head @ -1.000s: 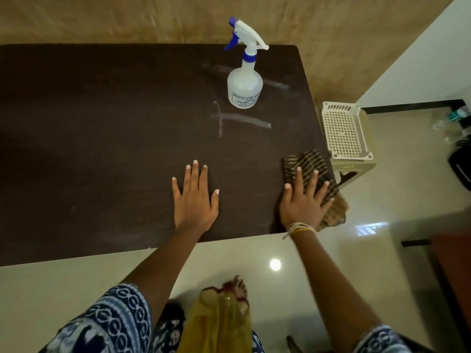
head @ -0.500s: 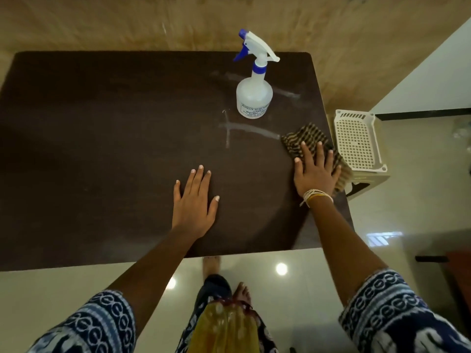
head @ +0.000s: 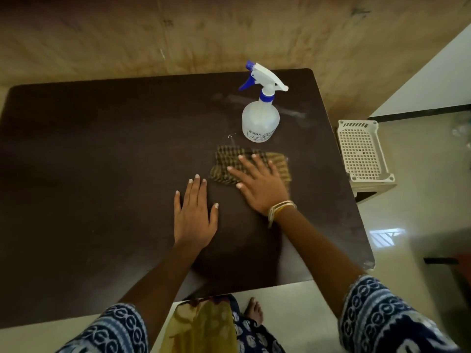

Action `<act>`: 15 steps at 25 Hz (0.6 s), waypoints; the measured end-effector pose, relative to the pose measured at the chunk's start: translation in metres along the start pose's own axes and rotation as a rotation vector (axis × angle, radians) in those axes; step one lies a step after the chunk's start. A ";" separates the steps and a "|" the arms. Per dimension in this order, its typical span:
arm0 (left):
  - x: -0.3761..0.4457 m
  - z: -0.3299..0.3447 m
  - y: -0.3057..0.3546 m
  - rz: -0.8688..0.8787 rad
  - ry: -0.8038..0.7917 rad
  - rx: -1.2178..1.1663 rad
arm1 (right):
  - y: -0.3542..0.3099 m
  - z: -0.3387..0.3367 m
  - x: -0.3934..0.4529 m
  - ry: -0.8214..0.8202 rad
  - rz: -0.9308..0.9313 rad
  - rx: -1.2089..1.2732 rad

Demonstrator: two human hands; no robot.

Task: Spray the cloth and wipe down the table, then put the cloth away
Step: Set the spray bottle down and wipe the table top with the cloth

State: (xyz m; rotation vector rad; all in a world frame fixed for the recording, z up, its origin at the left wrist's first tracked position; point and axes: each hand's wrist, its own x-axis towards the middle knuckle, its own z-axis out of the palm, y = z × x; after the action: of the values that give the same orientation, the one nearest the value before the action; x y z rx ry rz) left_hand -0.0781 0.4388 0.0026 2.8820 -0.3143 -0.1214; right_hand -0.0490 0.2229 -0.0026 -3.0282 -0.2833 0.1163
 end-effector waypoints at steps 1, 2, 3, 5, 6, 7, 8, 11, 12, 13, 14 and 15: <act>0.001 -0.002 0.001 0.000 -0.009 -0.006 | 0.026 -0.002 -0.003 0.005 0.102 -0.009; 0.002 -0.002 0.001 -0.002 -0.019 -0.007 | 0.052 -0.004 -0.009 0.008 0.230 0.005; 0.001 -0.002 0.001 -0.008 -0.023 -0.003 | 0.075 -0.007 -0.016 0.019 0.365 0.038; 0.001 -0.001 -0.002 -0.012 -0.009 0.015 | 0.102 -0.014 -0.027 0.045 0.616 0.122; 0.003 -0.001 -0.002 -0.011 0.012 0.020 | 0.104 -0.016 -0.029 0.049 0.707 0.150; 0.009 -0.002 0.000 -0.011 0.039 0.020 | 0.100 -0.015 -0.027 0.050 0.778 0.173; 0.018 -0.004 0.005 -0.025 0.059 0.015 | 0.090 -0.014 -0.022 0.054 0.845 0.195; 0.052 -0.016 0.035 -0.159 0.044 -0.079 | 0.041 -0.010 0.000 0.094 1.018 0.257; 0.061 -0.019 0.045 -0.196 0.028 -0.130 | 0.029 -0.008 0.006 0.093 1.001 0.258; 0.069 -0.021 0.053 -0.213 0.022 -0.189 | 0.023 -0.008 0.011 0.085 0.949 0.245; 0.080 -0.022 0.060 -0.218 0.024 -0.263 | 0.023 -0.007 0.014 0.080 0.887 0.222; 0.093 -0.023 0.065 -0.210 0.030 -0.351 | 0.026 -0.007 0.016 0.083 0.839 0.203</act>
State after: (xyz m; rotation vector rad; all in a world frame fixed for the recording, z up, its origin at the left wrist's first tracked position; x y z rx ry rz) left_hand 0.0022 0.3617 0.0359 2.5563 0.0174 -0.1528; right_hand -0.0277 0.1999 0.0002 -2.7199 0.9442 0.0695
